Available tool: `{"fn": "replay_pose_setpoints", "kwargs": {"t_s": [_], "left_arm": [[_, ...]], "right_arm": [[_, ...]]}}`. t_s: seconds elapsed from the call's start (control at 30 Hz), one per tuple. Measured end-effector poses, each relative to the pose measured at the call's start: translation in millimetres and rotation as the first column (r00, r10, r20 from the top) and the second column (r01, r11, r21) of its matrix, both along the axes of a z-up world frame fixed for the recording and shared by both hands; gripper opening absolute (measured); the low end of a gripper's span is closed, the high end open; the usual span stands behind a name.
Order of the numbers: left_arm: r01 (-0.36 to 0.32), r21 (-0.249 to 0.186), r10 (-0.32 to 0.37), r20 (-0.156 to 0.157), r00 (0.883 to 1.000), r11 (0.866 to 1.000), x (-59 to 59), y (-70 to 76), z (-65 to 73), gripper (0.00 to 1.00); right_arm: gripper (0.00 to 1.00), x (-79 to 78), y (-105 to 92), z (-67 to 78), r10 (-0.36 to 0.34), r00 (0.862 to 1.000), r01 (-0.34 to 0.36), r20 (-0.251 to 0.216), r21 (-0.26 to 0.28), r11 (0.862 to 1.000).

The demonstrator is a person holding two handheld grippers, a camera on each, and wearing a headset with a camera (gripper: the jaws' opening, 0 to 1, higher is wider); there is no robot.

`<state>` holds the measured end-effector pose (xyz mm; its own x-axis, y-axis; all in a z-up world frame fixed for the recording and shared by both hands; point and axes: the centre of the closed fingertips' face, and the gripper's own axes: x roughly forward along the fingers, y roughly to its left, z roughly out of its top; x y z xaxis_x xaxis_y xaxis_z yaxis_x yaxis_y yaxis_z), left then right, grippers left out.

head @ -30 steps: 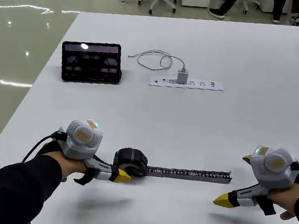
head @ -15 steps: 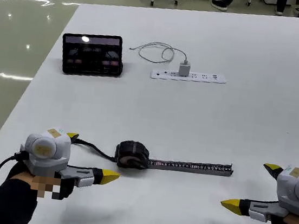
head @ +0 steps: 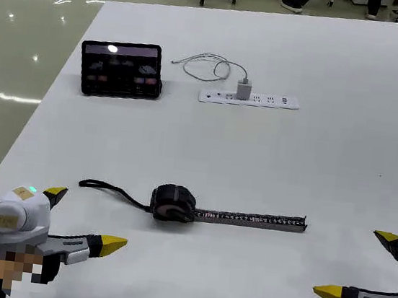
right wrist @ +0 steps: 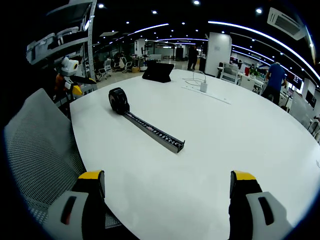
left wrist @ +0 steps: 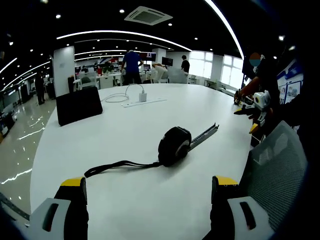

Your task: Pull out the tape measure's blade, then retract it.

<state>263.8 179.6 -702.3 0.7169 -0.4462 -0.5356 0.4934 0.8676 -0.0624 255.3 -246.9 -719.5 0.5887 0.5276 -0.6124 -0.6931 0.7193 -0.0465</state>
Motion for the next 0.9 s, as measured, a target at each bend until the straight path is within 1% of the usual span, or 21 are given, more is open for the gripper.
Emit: {"fn": "replay_pose_setpoints", "kwargs": {"t_s": [0.07,0.13,0.2,0.27,0.3,0.33,0.37,0.43,0.47,0.5,0.6,0.67,0.7,0.77,0.8,0.9], "left_arm": [[0.011,-0.001,-0.011,-0.007,1.0,1.0,-8.2,-2.2,1.7,1.0],[0.028,0.005,-0.028,-0.017,0.999,1.0,-15.1,-4.4,0.6,1.0],[0.04,0.014,-0.04,-0.03,0.999,0.999,-19.8,-4.4,-3.4,1.0],[0.047,0.022,-0.046,-0.033,0.998,0.999,-22.4,-4.1,-6.7,1.0],[0.048,0.023,-0.047,-0.042,0.998,0.999,-23.7,-3.2,-9.4,1.0],[0.049,0.014,-0.048,-0.048,0.998,0.999,-25.1,-4.1,-10.2,1.0],[0.049,0.01,-0.049,-0.048,0.998,0.999,-26.3,-5.2,-11.3,1.0],[0.055,0.017,-0.054,-0.044,0.998,0.998,-26.5,-4.3,-15.7,1.0],[0.054,0.013,-0.053,-0.044,0.998,0.998,-26.1,-2.9,-17.2,1.0],[0.05,0.009,-0.049,-0.046,0.998,0.999,-25.7,-1.8,-18.8,1.0],[0.041,0.018,-0.04,-0.054,0.998,0.999,-24.5,3.3,-24.7,1.0],[0.028,0.014,-0.027,-0.064,0.998,1.0,-25.5,4.6,-25.2,1.0],[0.025,0.003,-0.025,-0.067,0.997,1.0,-26.1,3.5,-24.3,1.0],[0.03,0.006,-0.03,-0.064,0.998,1.0,-25.8,3.4,-24.1,1.0],[0.035,0.021,-0.034,-0.062,0.998,0.999,-25.1,4.4,-24.6,1.0],[0.036,0.012,-0.036,-0.062,0.997,0.999,-23.5,3.4,-21.2,1.0]], "right_arm": [[1.0,-2.9,-6.7,-0.5,-0.004,1.0,0.004,0.005,-0.006,1.0],[1.0,-5.5,-10.5,-0.7,-0.02,1.0,0.02,0.0,0.007,1.0],[1.0,-9.1,-11.2,-2.2,-0.025,1.0,0.025,-0.002,0.008,1.0],[1.0,-12.1,-11.4,-4.1,-0.023,1.0,0.023,-0.006,0.005,1.0],[1.0,-13.5,-12.7,-5.5,-0.025,1.0,0.025,-0.008,0.0,1.0],[1.0,-14.2,-13.8,-6.0,-0.026,1.0,0.026,-0.009,0.0,1.0],[1.0,-15.5,-14.6,-5.4,-0.03,0.999,0.03,-0.012,0.003,1.0],[1.0,-17.2,-17.7,-4.3,-0.033,0.999,0.033,-0.008,0.002,0.999],[1.0,-17.4,-19.6,-4.4,-0.036,0.999,0.036,-0.01,0.002,0.999],[1.0,-17.7,-21.1,-4.5,-0.041,0.999,0.041,-0.012,0.003,0.999],[1.0,-20.1,-23.4,-6.1,-0.045,0.999,0.045,-0.019,0.003,0.999],[1.0,-21.1,-24.1,-6.5,-0.044,0.999,0.044,-0.02,-0.001,0.999],[1.0,-20.9,-24.6,-6.7,-0.046,0.999,0.046,-0.022,0.001,0.999],[1.0,-19.8,-25.2,-6.6,-0.049,0.999,0.049,-0.019,0.0,0.999],[1.0,-19.8,-24.9,-6.6,-0.046,0.999,0.046,-0.017,-0.002,0.999],[1.0,-21.1,-24.1,-7.8,-0.042,0.999,0.042,-0.021,-0.002,0.999]]}}
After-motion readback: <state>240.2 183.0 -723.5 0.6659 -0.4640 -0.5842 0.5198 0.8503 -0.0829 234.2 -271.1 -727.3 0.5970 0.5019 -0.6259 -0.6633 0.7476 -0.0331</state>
